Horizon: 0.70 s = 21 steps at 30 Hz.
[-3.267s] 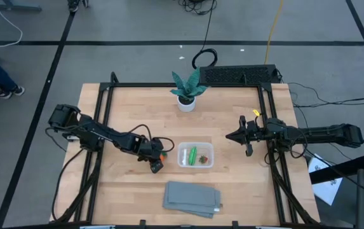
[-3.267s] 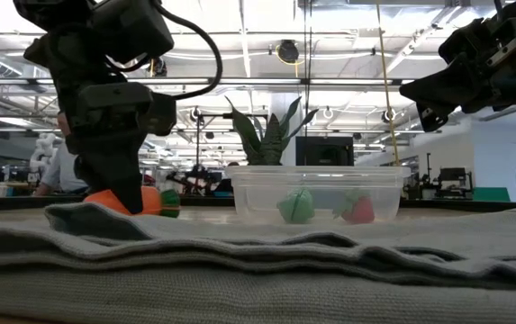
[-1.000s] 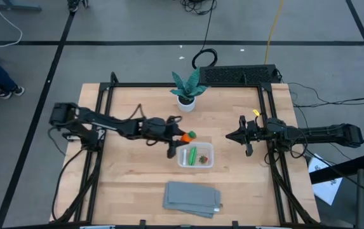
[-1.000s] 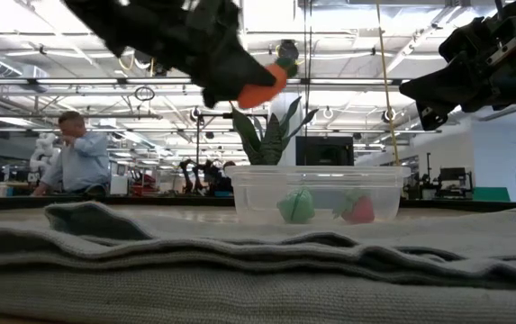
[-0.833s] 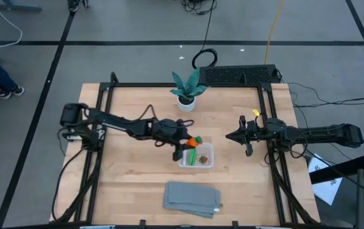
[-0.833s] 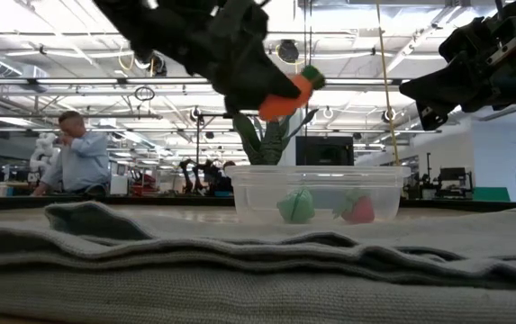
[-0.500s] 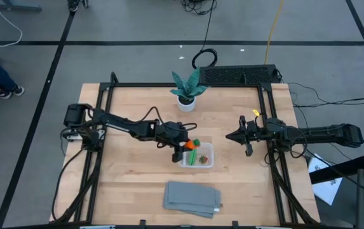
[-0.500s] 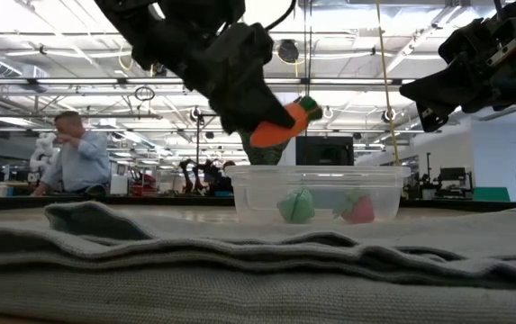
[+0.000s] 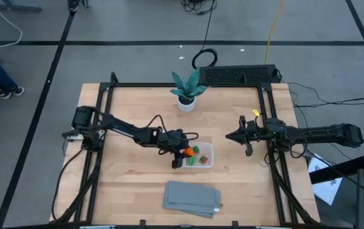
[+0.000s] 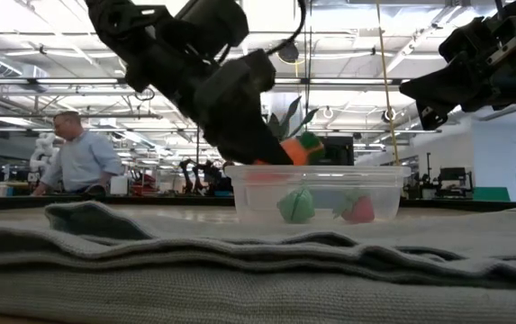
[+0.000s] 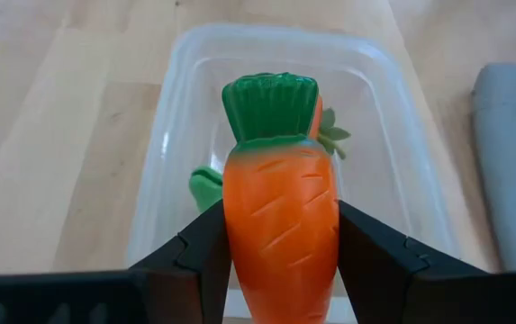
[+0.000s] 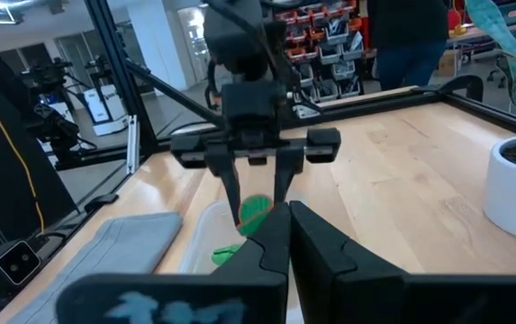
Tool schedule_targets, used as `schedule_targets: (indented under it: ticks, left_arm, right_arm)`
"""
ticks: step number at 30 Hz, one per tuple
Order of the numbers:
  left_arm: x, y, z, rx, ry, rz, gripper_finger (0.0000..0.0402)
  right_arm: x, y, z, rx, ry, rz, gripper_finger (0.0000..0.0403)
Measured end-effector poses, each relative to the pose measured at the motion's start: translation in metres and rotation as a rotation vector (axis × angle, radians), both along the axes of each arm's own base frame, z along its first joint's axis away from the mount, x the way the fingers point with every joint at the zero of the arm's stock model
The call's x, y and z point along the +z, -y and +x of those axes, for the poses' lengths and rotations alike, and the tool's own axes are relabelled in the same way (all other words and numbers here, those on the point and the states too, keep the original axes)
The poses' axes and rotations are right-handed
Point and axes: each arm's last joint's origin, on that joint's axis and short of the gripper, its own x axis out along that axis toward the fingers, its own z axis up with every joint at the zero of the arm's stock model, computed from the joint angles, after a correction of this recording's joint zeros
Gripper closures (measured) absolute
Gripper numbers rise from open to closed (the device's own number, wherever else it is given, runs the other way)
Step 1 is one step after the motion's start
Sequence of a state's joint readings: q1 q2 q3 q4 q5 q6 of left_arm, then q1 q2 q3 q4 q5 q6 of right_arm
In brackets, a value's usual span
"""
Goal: Pick and placing Produce into tupperware
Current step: Put the orange carrot into the transparent container
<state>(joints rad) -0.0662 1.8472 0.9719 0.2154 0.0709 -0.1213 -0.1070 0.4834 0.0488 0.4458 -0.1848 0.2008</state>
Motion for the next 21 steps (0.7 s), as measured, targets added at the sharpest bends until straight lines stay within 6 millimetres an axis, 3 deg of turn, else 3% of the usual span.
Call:
schedule_targets:
  ticks: [21]
  left_arm:
    - [-0.0074, 0.0003, -0.0001, -0.054, -0.024, 0.053, 0.0231]
  right_arm:
    - [-0.0017, 0.0001, 0.0009, 0.000, -0.016, -0.001, 0.0403]
